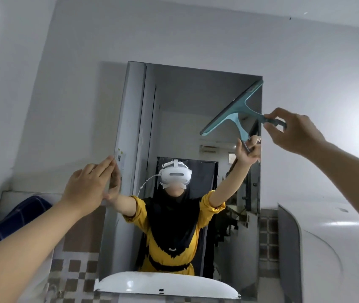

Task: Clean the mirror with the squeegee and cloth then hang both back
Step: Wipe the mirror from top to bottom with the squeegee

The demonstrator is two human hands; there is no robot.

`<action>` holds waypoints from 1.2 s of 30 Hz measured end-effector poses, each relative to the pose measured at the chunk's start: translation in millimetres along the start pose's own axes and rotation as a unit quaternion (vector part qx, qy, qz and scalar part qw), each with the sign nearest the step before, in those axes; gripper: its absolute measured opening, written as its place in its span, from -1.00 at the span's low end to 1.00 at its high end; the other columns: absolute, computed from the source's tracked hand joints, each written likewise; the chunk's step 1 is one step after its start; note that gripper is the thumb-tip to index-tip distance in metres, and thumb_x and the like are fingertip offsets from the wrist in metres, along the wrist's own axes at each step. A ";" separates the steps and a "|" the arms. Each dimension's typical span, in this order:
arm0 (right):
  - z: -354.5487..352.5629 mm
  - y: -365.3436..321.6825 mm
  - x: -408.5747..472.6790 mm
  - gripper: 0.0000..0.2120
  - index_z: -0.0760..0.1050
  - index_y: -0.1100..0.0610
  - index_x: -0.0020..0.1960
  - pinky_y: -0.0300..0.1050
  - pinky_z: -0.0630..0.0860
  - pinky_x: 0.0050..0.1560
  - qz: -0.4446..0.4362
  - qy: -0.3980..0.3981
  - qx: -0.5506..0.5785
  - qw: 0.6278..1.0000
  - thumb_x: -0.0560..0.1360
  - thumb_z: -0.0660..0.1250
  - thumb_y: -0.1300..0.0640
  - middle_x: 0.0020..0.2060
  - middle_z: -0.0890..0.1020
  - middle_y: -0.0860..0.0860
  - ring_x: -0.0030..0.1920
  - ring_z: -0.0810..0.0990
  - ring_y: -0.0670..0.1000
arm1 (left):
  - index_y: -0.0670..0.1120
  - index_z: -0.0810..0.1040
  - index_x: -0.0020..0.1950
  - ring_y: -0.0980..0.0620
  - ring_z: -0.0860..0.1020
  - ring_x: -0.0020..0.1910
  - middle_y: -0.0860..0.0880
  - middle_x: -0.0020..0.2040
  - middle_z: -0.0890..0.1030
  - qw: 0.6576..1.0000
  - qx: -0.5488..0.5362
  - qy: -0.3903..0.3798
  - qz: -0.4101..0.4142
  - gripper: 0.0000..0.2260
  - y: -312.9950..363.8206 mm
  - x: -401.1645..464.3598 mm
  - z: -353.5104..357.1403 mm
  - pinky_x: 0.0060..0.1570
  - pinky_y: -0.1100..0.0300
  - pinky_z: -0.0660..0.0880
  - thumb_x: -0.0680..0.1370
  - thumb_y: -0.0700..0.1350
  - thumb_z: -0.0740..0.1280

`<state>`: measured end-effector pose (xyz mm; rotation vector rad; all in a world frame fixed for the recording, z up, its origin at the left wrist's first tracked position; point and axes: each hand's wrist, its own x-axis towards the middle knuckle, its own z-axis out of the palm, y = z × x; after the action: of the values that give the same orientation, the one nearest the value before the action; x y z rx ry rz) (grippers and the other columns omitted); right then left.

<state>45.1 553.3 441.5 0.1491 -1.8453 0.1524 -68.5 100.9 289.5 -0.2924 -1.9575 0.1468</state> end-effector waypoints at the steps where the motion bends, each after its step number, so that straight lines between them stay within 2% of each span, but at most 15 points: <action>1: -0.7 -2.9 -1.3 -0.82 0.49 -0.03 0.11 -0.06 0.47 -0.27 0.005 0.001 -0.004 1.000 0.53 0.26 -0.02 -0.33 0.49 -0.02 -0.30 0.52 0.18 | -0.22 0.39 0.34 -0.24 0.56 0.00 -0.15 0.34 0.45 1.000 -0.010 -0.004 -0.004 -0.21 0.0 0.5 -1.1 -0.18 -0.09 0.54 0.15 -0.16 0.58; 3: -1.4 -9.4 -3.6 -0.81 0.49 -0.03 0.12 -0.03 0.49 -0.26 0.014 -0.001 -0.001 1.000 0.54 0.25 -0.03 -0.22 0.54 0.05 -0.28 0.53 0.18 | -0.16 0.34 0.39 -0.23 0.53 0.13 -0.14 0.36 0.42 0.999 -0.042 -0.006 -0.013 -0.22 -0.2 0.6 -3.0 -0.04 -0.17 0.53 0.21 -0.13 0.54; 7: 4.5 -28.1 -14.3 -0.81 0.49 -0.06 0.11 -0.02 0.51 -0.20 0.071 0.003 0.033 0.997 0.53 0.25 -0.04 -0.11 0.56 0.05 -0.23 0.54 0.16 | -0.22 0.38 0.35 -0.19 0.53 -0.01 -0.13 0.40 0.39 0.999 -0.047 -0.004 0.009 -0.24 -3.1 -1.9 0.4 -0.20 -0.02 0.52 0.20 -0.15 0.55; 9: 10.2 -41.4 -19.0 -0.80 0.49 -0.05 0.12 -0.08 0.47 -0.26 0.111 0.005 0.061 0.992 0.53 0.23 -0.03 -0.09 0.55 0.07 -0.32 0.53 0.11 | -0.19 0.34 0.39 -0.18 0.50 0.08 -0.10 0.44 0.33 0.998 -0.066 -0.006 0.010 -0.23 -7.4 -1.2 2.6 -0.12 -0.06 0.51 0.23 -0.10 0.54; 11: 17.4 -58.0 -23.8 -0.79 0.46 -0.01 0.15 -0.11 0.45 -0.30 0.149 0.008 0.083 0.985 0.54 0.21 -0.01 -0.11 0.55 0.10 -0.35 0.51 0.05 | -0.18 0.32 0.40 -0.17 0.48 0.13 -0.09 0.45 0.31 0.998 -0.064 -0.015 0.018 -0.18 -11.9 -0.5 5.7 -0.08 -0.12 0.52 0.22 -0.03 0.56; 14: 29.9 -85.2 -29.7 -0.76 0.34 0.06 0.21 -0.09 0.47 -0.33 0.177 -0.006 0.085 0.981 0.59 0.13 0.00 -0.18 0.58 0.15 -0.33 0.56 0.11 | -0.19 0.33 0.39 -0.17 0.49 0.10 -0.09 0.45 0.31 0.997 -0.068 -0.012 0.030 -0.15 -16.8 0.6 10.6 -0.11 -0.14 0.53 0.19 0.01 0.58; 17: 42.1 -116.1 -31.8 -0.76 0.24 0.10 0.25 -0.10 0.44 -0.40 0.210 -0.022 0.112 0.971 0.63 0.05 0.04 -0.22 0.53 0.10 -0.35 0.51 0.07 | -0.18 0.27 0.42 -0.17 0.46 0.17 -0.06 0.48 0.26 0.995 -0.088 -0.015 0.032 -0.13 -17.7 0.5 12.3 -0.02 -0.15 0.50 0.21 -0.01 0.57; 21: 58.5 -156.0 -32.7 -0.80 0.22 0.08 0.23 -0.12 0.40 -0.51 0.270 -0.001 0.174 0.947 0.62 0.06 0.08 -0.22 0.50 0.07 -0.40 0.48 0.01 | -0.18 0.26 0.43 -0.16 0.46 0.16 -0.06 0.47 0.27 0.995 -0.089 -0.004 0.038 -0.13 -21.3 1.2 16.2 -0.03 -0.14 0.49 0.22 -0.02 0.57; 27: 84.2 -209.8 -44.7 -0.88 0.27 0.08 0.10 -0.13 0.50 -0.50 0.345 0.062 0.266 0.898 0.60 0.12 0.08 -0.18 0.57 0.13 -0.44 0.53 0.05 | -0.12 -0.02 0.51 -0.09 0.27 0.33 -0.01 0.55 -0.03 0.996 -0.081 -0.007 0.044 -0.21 -16.4 -3.0 10.7 0.20 -0.07 0.34 0.44 0.04 0.37; 29: 94.7 -227.0 -51.0 -0.92 0.28 0.09 0.01 -0.08 0.54 -0.45 0.354 0.087 0.290 0.885 0.58 0.14 0.09 -0.18 0.56 0.12 -0.40 0.58 0.11 | -0.12 0.07 0.49 -0.11 0.31 0.32 -0.05 0.54 0.04 0.996 -0.077 -0.006 0.043 -0.25 -16.6 -7.7 10.7 0.18 -0.10 0.36 0.44 0.03 0.38; 32: 110.6 -249.9 -63.4 -0.90 0.29 0.09 -0.02 0.02 0.58 -0.32 0.350 0.111 0.304 0.879 0.57 0.16 0.07 -0.21 0.54 0.06 -0.31 0.64 0.15 | -0.13 0.35 0.37 -0.19 0.47 0.18 -0.13 0.45 0.31 0.994 -0.099 0.021 0.049 -0.30 -18.7 -15.7 17.0 0.02 -0.20 0.46 0.30 -0.02 0.52; 34: 119.0 -262.6 -68.3 -0.89 0.30 0.11 -0.01 -0.05 0.55 -0.38 0.347 0.126 0.311 0.876 0.57 0.17 0.08 -0.23 0.52 0.03 -0.36 0.58 0.07 | -0.13 0.44 0.30 -0.22 0.53 0.10 -0.17 0.37 0.42 0.992 -0.109 0.031 0.057 -0.28 -20.9 -19.5 21.0 -0.05 -0.22 0.50 0.20 -0.02 0.58; 36: 124.1 -273.4 -69.7 -0.90 0.31 0.10 -0.01 -0.12 0.49 -0.39 0.343 0.141 0.310 0.875 0.57 0.19 0.09 -0.16 0.52 0.05 -0.33 0.52 -0.03 | -0.12 0.41 0.33 -0.22 0.53 0.11 -0.18 0.35 0.44 0.992 -0.108 0.026 0.063 -0.21 -21.6 -22.5 22.3 -0.03 -0.24 0.50 0.17 0.04 0.59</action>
<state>-3.5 263.7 348.1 -0.0950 -1.4264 1.2049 -83.5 74.7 265.9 -0.5559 -1.9065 0.0086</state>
